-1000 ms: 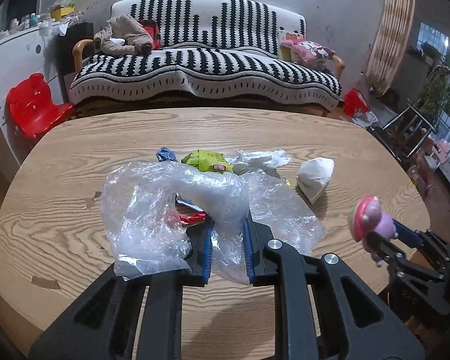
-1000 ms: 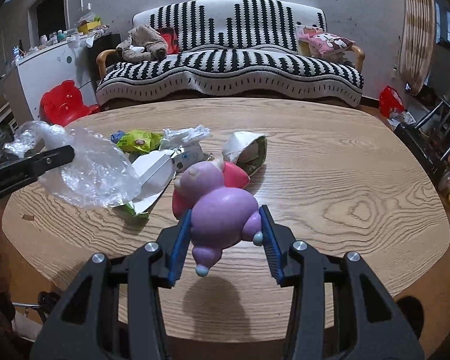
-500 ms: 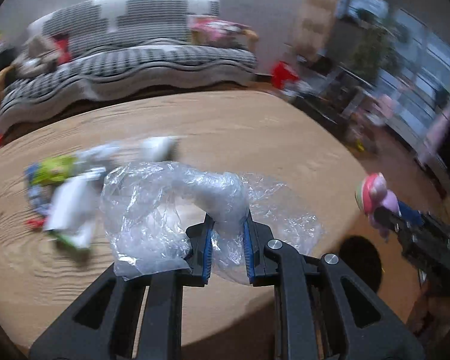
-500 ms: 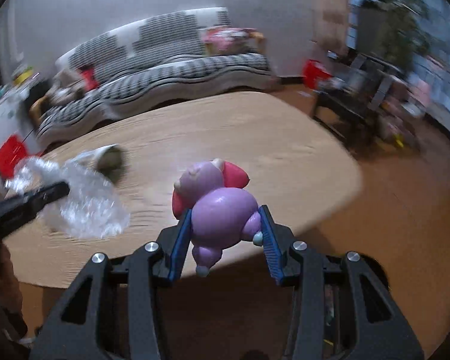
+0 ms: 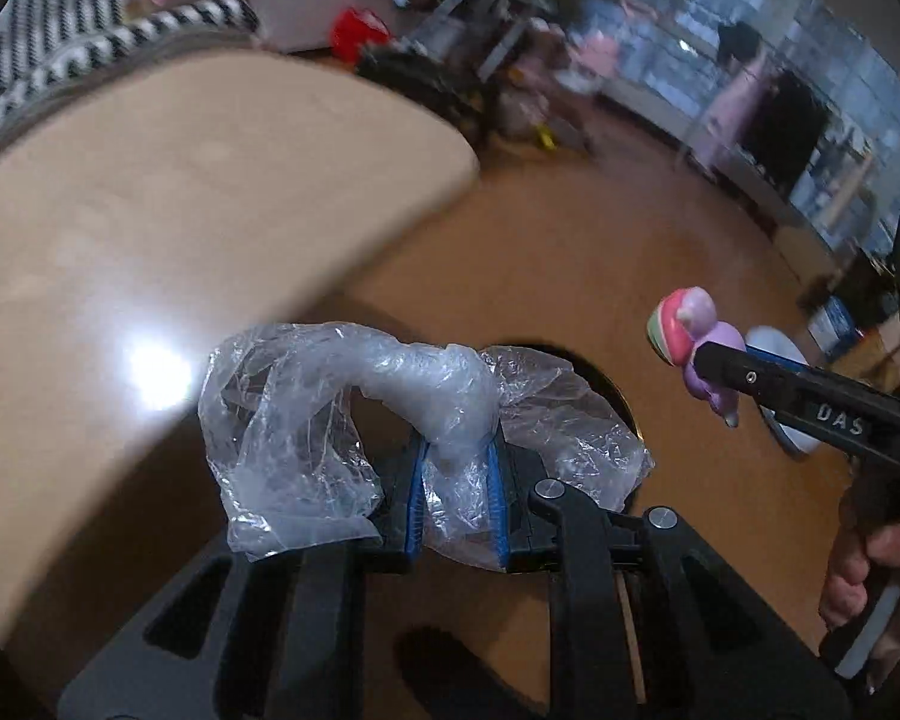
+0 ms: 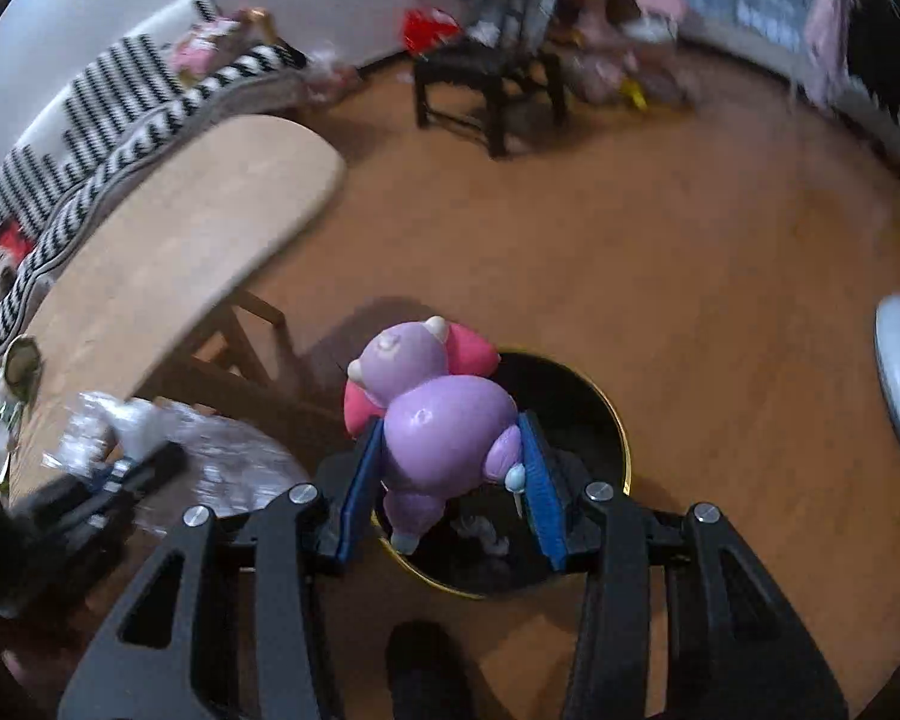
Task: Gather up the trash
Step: 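Carry bag and toy to the bin and open both tools to drop them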
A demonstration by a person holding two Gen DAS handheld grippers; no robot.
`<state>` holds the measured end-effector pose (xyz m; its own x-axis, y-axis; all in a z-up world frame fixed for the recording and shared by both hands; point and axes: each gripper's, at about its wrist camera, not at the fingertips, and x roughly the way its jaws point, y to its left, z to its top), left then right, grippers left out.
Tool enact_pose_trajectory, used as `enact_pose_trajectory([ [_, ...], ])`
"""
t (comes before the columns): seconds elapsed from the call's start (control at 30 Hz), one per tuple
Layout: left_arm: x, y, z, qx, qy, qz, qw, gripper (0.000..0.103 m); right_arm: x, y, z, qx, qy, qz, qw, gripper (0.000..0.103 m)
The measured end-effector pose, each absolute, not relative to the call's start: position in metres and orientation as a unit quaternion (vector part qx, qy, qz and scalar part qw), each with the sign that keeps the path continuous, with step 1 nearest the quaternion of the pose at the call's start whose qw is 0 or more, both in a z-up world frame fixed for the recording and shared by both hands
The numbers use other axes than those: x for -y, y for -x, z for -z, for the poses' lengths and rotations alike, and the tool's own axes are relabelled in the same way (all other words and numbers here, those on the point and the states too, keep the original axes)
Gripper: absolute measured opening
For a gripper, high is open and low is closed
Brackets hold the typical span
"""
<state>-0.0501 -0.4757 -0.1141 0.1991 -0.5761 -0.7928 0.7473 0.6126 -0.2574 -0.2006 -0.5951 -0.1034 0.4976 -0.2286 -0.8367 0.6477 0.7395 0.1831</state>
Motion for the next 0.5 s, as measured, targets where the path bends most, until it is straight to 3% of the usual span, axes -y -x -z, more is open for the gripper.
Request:
enact_pose_trajectory([
  [0.4, 0.545, 0.055, 0.162, -0.49, -0.12, 0.462, 0.729, 0.02, 0.632, 0.194, 0.132, -0.455, -0.269, 0.279, 0.801, 0.049],
  [0.43, 0.548, 0.055, 0.164, -0.492, -0.123, 0.463, 0.727, 0.03, 0.633, 0.194, 0.133, -0.458, -0.269, 0.281, 0.799, 0.051],
  [0.47, 0.55, 0.054, 0.168, -0.495, -0.126, 0.462, 0.725, 0.047, 0.633, 0.193, 0.135, -0.459, -0.269, 0.284, 0.798, 0.054],
  [0.5, 0.55, 0.054, 0.17, -0.495, -0.126, 0.461, 0.726, 0.054, 0.633, 0.194, 0.136, -0.46, -0.269, 0.284, 0.797, 0.055],
])
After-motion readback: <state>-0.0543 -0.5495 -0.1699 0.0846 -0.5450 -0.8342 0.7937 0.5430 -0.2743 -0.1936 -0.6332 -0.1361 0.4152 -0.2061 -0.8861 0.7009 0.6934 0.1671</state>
